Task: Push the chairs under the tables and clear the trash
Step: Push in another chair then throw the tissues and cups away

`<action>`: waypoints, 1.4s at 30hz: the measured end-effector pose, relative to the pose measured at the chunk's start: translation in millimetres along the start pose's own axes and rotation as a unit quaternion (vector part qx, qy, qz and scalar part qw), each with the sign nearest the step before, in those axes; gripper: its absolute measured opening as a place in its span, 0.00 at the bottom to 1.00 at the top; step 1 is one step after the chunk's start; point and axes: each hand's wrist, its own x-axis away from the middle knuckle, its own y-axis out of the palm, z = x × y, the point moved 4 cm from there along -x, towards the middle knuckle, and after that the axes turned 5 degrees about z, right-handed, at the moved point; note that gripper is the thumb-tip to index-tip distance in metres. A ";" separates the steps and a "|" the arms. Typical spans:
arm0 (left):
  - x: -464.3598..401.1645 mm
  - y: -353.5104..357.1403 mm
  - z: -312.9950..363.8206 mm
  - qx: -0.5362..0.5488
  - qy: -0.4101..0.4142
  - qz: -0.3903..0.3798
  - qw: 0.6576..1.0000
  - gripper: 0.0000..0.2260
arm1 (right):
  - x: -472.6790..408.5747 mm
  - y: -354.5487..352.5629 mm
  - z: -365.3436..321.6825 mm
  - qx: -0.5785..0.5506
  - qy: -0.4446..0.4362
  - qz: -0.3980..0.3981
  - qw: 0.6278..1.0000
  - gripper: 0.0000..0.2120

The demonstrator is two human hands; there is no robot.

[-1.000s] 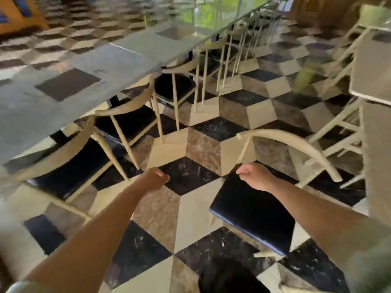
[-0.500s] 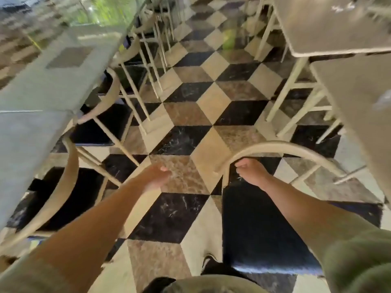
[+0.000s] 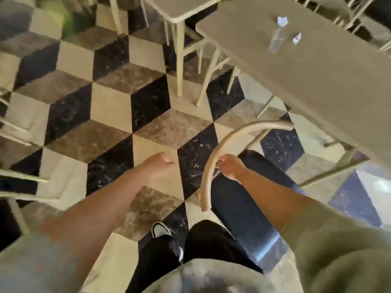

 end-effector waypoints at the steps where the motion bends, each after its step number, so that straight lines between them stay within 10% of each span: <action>1: -11.8 -4.0 7.6 -0.031 0.022 -0.010 0.999 0.24 | 0.7 2.5 -0.1 -0.022 0.019 0.005 1.000 0.17; 4: -47.2 -9.9 48.3 -0.099 0.076 -0.048 0.991 0.09 | -6.2 13.6 4.3 -0.085 0.076 0.032 0.993 0.17; 15: -160.8 53.3 210.5 -0.188 0.134 -0.180 0.956 0.28 | -69.4 44.5 11.9 -0.339 0.201 0.083 0.915 0.25; 20: -191.3 110.4 289.6 -0.134 0.168 -0.221 0.951 0.34 | -60.3 68.0 3.7 -0.407 0.207 0.084 0.886 0.49; 25: -220.6 148.8 333.5 -0.214 0.267 -0.183 0.922 0.20 | -56.5 68.2 5.3 -0.404 0.253 0.090 0.875 0.52; 32: -242.0 130.4 330.5 -0.253 0.269 -0.247 0.896 0.19 | -54.3 45.5 -9.0 -0.383 0.277 0.053 0.880 0.50; 42: -311.6 34.7 316.7 -0.110 0.146 -0.186 0.965 0.19 | -96.7 -10.5 -30.5 -0.236 0.212 -0.012 0.948 0.47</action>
